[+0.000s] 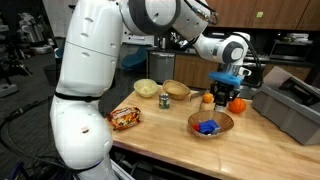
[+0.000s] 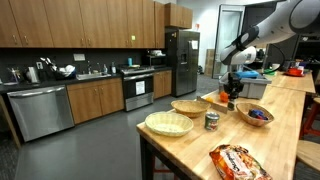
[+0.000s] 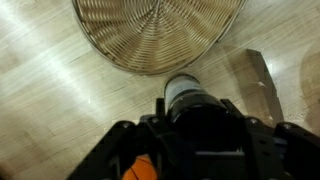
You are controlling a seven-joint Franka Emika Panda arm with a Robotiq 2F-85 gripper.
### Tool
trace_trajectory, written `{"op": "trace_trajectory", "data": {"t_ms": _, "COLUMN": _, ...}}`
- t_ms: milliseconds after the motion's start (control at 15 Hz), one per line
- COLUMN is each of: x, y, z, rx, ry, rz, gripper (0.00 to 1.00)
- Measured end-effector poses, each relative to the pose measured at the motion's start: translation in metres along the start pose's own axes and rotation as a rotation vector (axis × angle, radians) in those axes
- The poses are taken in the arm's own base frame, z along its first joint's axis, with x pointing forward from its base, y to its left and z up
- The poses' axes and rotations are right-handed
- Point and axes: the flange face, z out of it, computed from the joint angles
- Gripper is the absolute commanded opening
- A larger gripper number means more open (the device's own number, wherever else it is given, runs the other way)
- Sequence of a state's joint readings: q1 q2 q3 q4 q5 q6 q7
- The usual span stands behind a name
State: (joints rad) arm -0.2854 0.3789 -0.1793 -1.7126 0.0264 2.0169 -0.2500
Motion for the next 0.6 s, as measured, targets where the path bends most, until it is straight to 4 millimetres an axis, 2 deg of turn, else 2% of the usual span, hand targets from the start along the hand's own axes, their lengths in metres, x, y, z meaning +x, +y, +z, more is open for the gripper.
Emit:
{"op": "trace_trajectory", "data": {"t_ms": 267, "x": 0.003, "y": 0.003, "z": -0.010, "rx": -0.011, "ry": 0.020, "rz": -0.001, "gripper": 0.30}}
{"op": "trace_trajectory", "data": {"t_ms": 600, "x": 0.011, "y": 0.013, "z": -0.038, "rx": -0.041, "ry": 0.070, "rz": -0.021, "gripper": 0.30}}
